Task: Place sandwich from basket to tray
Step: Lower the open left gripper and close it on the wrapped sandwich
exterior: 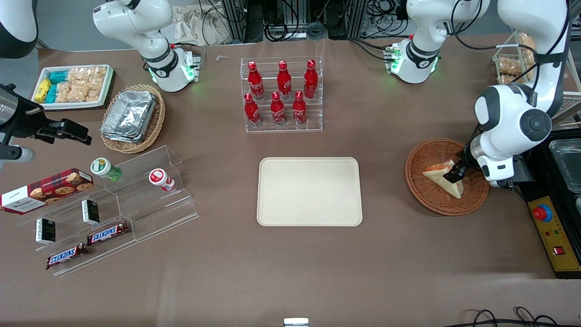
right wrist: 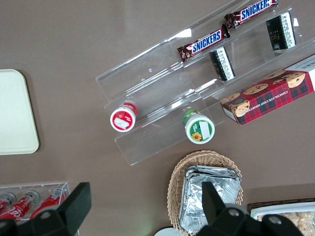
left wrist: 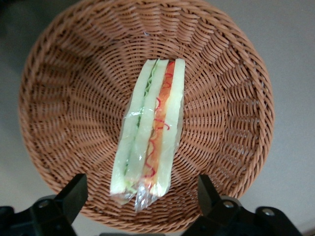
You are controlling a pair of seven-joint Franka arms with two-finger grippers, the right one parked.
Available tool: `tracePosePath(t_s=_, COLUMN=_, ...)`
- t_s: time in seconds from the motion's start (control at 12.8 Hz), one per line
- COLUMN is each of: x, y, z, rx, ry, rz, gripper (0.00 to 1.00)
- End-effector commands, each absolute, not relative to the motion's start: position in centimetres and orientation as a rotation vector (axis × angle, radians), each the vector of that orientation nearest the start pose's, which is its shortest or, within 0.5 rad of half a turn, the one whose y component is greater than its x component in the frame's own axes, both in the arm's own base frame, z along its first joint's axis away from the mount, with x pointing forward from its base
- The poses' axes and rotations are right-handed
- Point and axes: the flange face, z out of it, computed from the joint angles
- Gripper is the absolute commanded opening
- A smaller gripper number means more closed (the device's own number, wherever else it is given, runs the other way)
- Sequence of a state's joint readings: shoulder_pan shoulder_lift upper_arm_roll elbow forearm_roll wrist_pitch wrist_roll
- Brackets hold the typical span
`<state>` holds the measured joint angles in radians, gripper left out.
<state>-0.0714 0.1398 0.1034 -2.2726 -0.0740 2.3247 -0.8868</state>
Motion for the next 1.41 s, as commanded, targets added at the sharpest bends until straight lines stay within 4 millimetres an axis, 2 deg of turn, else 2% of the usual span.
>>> tracePosePath(t_s=0.0, x=52.1, y=1.6, z=26.6, rx=-2.746, ry=-1.547, rz=0.127, gripper=1.0)
tracePosePath(t_s=0.31, x=52.2, y=1.8, z=23.9, rx=-2.732, ry=-1.543, rz=0.136, gripper=1.0)
tracePosePath(t_s=0.47, x=52.4, y=1.8, z=23.7, rx=-2.734, ry=-1.544, rz=0.124, gripper=0.98)
tracePosePath(t_s=0.55, x=52.4, y=1.8, z=23.8, rx=-2.734, ry=-1.545, rz=0.122, gripper=0.75)
tracePosePath(t_s=0.7, x=52.4, y=2.1, z=23.7, rx=-2.731, ry=-1.551, rz=0.122, gripper=0.16)
tracePosePath(t_s=0.78, x=52.4, y=2.1, z=23.7, rx=-2.732, ry=-1.549, rz=0.122, gripper=0.0)
tracePosePath(t_s=1.02, x=52.8, y=1.9, z=25.4, rx=-2.747, ry=-1.553, rz=0.094, gripper=0.0)
tracePosePath(t_s=1.17, x=52.6, y=1.4, z=28.4, rx=-2.772, ry=-1.537, rz=0.092, gripper=0.0)
tracePosePath(t_s=1.33, x=52.2, y=0.8, z=33.3, rx=-2.802, ry=-1.497, rz=0.111, gripper=0.0)
